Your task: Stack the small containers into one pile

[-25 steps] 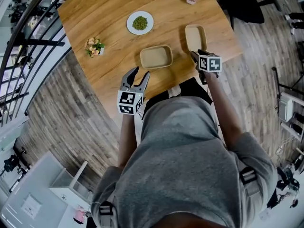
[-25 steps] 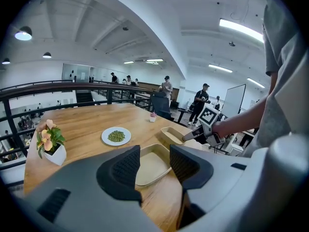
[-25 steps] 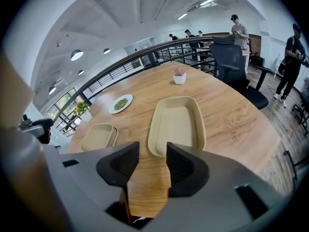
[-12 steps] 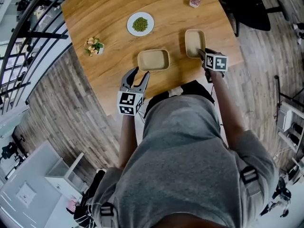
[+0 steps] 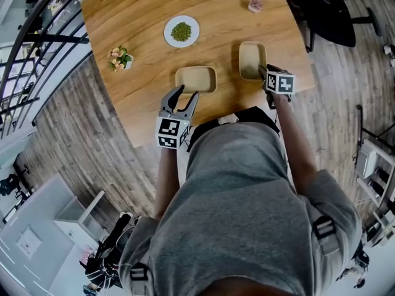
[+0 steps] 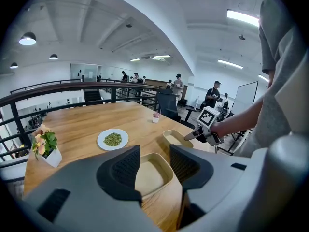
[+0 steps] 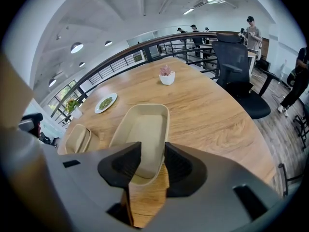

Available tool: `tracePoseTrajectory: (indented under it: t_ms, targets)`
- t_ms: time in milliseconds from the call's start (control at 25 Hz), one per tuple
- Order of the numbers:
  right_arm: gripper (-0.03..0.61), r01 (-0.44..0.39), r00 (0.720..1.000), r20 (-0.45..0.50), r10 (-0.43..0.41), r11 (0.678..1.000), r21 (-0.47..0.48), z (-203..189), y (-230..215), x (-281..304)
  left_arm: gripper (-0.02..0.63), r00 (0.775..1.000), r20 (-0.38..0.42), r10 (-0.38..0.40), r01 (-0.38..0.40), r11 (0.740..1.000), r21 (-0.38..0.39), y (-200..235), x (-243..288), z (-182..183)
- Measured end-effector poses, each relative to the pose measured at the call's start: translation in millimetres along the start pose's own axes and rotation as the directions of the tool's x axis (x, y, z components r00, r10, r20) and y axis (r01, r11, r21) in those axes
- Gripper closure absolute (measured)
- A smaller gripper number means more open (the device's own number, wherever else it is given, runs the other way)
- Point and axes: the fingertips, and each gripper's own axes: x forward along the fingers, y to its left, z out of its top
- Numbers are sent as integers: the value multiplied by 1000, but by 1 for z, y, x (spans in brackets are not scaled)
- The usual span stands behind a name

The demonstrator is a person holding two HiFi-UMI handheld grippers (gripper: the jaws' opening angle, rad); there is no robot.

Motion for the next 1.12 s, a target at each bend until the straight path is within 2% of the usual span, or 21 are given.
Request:
tracePoseTrajectory:
  t_ms: [520, 760, 960, 1120]
  targets:
    - [424, -20, 997, -77, 19, 1000, -13, 4, -14, 20, 411, 998, -8, 62, -62, 998, -32, -2, 8, 4]
    - [453, -22, 993, -117, 18, 999, -36, 5, -19, 30, 411, 995, -10, 102, -103, 994, -48, -2, 7, 4]
    - [520, -26, 991, -133, 15, 996, -81, 8, -22, 33, 411, 992, -20, 127, -128, 990, -65, -7, 6, 2]
    - [526, -30, 990, -142, 13, 993, -114, 11, -23, 34, 411, 988, 6, 152, -152, 986, -68, -8, 6, 2]
